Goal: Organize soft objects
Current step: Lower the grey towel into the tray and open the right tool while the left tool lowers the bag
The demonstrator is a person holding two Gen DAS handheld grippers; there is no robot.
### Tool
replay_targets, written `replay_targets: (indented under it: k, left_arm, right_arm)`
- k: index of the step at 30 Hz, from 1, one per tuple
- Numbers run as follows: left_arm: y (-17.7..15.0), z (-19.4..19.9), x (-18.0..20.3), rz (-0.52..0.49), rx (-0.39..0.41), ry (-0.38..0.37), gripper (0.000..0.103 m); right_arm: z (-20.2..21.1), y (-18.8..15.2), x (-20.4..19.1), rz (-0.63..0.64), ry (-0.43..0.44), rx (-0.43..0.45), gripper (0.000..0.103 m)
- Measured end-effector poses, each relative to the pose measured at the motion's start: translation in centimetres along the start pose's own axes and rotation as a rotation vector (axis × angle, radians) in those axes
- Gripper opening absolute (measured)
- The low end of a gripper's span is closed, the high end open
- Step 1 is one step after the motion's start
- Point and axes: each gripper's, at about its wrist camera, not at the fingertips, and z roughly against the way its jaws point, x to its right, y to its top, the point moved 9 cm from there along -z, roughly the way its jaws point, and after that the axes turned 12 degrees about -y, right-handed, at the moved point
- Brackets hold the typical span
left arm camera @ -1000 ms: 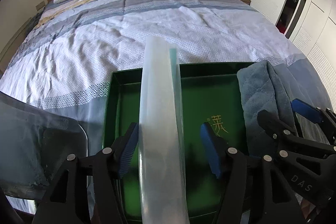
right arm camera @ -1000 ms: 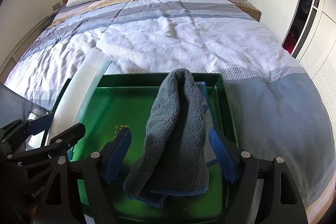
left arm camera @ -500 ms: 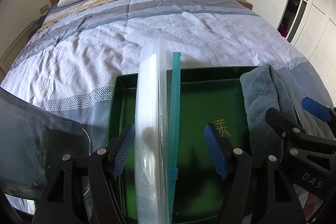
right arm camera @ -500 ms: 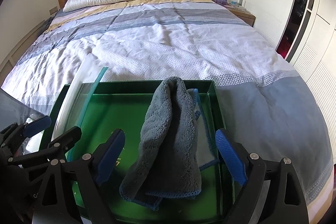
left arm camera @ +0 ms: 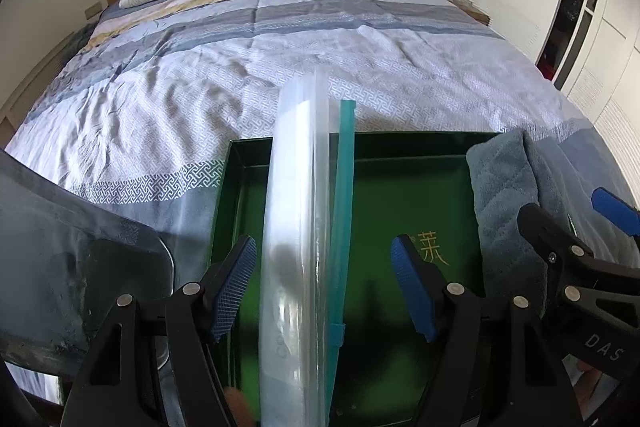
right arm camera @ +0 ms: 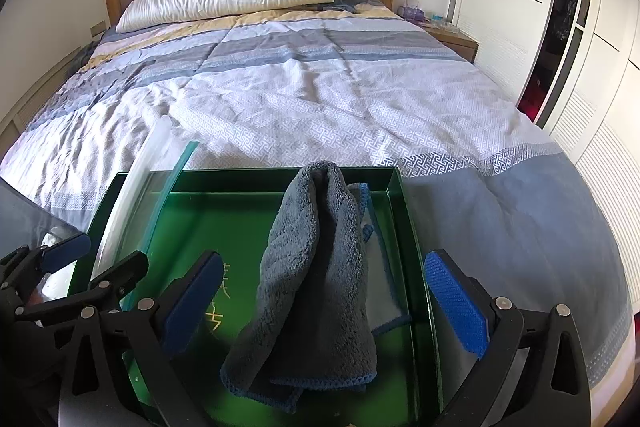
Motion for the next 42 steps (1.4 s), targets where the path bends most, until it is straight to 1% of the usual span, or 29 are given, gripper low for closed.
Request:
replay_targets:
  k: [5,7,8,9,10,14,18,21,24,28,32,38,42]
  left_arm:
    - [0.7,0.9,-0.5,0.038,0.088,-0.012,0.065]
    - [1.0,1.5,-0.7,0.047,0.137,-0.01,0.069]
    - [1.2,1.6,-0.7,0.042,0.147,-0.005,0.073]
    - [1.3,1.6,-0.9,0.037,0.145,0.014,0.08]
    - [1.3,1.6,-1.0,0.034,0.145,0.027,0.083]
    - [1.4,1.7,-1.3,0.037,0.154,0.033,0.096]
    - [1.4,1.7,-1.2,0.036,0.152,0.016,0.101]
    - [1.1,1.4,-0.6,0.016,0.127,0.0,0.101]
    - [0.9,1.3,0.0,-0.015,0.115,0.015,0.101]
    - [0.5,1.1,0.6,-0.024,0.093,0.018,0.101]
    - [0.3,1.4,1.1,-0.029,0.094,0.014,0.101]
    - [0.1,2.4,2.1,-0.044,0.101,0.036,0.101]
    - [-0.2,3.8,2.7,-0.038,0.108,0.046,0.101]
  right_arm:
    - [0.0,0.1,-0.1,-0.001,-0.006,0.016,0.103]
    - [0.0,0.3,0.0,-0.005,-0.013,0.027,0.103]
    - [0.1,0.3,0.0,-0.006,-0.018,0.032,0.103]
    - [0.0,0.4,0.2,-0.01,-0.029,0.037,0.103]
    - [0.0,0.4,0.3,-0.013,-0.033,0.04,0.103]
    - [-0.1,0.4,0.7,-0.019,-0.057,0.048,0.103]
    - [-0.2,0.4,0.8,-0.016,-0.065,0.052,0.103]
    - [-0.3,0.3,1.0,-0.015,-0.072,0.051,0.103]
    - [-0.2,0.3,1.5,-0.017,-0.086,0.054,0.103]
    - [0.2,0.3,2.1,-0.02,-0.102,0.061,0.103]
    - [0.8,0.5,2.6,-0.021,-0.113,0.076,0.103]
    - [1.6,0.5,3.1,-0.023,-0.121,0.078,0.103]
    - [2.9,0.5,3.8,-0.027,-0.132,0.091,0.103]
